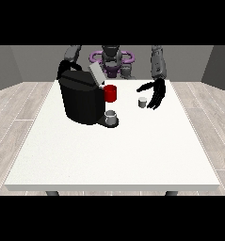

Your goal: Insert the coffee pod into the coffee machine and close the lid

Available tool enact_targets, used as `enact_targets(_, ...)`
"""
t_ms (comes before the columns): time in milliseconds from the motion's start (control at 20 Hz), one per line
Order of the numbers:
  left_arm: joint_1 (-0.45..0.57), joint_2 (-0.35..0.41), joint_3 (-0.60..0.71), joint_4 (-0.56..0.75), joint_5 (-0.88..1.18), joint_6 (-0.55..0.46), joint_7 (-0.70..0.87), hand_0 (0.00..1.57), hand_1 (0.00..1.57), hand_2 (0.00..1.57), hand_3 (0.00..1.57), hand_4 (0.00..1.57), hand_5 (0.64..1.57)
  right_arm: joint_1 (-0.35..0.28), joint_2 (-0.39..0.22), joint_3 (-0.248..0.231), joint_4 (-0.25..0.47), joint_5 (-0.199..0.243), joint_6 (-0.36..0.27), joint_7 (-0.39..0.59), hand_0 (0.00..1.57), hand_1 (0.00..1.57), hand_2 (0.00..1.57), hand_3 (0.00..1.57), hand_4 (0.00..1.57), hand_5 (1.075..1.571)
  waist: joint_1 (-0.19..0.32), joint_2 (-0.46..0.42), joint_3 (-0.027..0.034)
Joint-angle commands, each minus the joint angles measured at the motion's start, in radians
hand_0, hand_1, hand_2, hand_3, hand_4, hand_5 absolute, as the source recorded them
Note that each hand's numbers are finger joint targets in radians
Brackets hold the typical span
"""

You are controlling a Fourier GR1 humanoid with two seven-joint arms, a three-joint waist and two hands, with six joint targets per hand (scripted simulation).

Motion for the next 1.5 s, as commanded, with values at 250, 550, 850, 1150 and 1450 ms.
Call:
enact_targets(250, -0.083, 0.079, -0.030, 0.092, -0.108, -0.009, -0.028, 0.54, 0.54, 0.69, 0.44, 0.00, 1.571, -0.010, 0.006, -0.005, 0.037, -0.019, 0.020, -0.043, 0.00, 0.00, 0.00, 0.00, 0.39, 1.571, -0.032, 0.030, 0.0001)
enact_targets(550, -0.088, 0.008, -0.052, 0.140, -0.186, 0.132, -0.040, 0.72, 0.72, 0.85, 0.62, 0.15, 1.571, -0.018, 0.004, 0.014, 0.004, 0.014, -0.011, 0.054, 0.00, 0.00, 0.00, 0.00, 0.48, 1.571, -0.037, -0.013, -0.0002)
enact_targets(850, -0.056, 0.029, -0.026, 0.204, -0.225, 0.266, -0.173, 0.84, 0.84, 0.97, 0.75, 0.38, 1.571, 0.028, 0.033, 0.038, -0.003, 0.013, 0.000, -0.046, 0.00, 0.00, 0.00, 0.00, 0.52, 1.571, -0.045, 0.051, -0.0003)
enact_targets(1150, -0.117, 0.032, -0.089, 0.223, -0.311, 0.242, -0.137, 0.97, 0.97, 1.05, 0.79, 0.32, 1.571, -0.077, 0.036, 0.006, 0.041, -0.004, -0.061, -0.006, 0.00, 0.00, 0.00, 0.00, 0.51, 1.571, -0.008, 0.063, 0.0000)
enact_targets(1450, -0.123, 0.075, -0.058, 0.226, -0.288, 0.172, -0.228, 1.32, 1.32, 1.43, 1.41, 0.55, 1.571, 0.014, 0.018, -0.018, 0.077, -0.028, -0.013, -0.065, 0.00, 0.00, 0.00, 0.00, 0.43, 1.571, -0.001, 0.015, 0.0002)
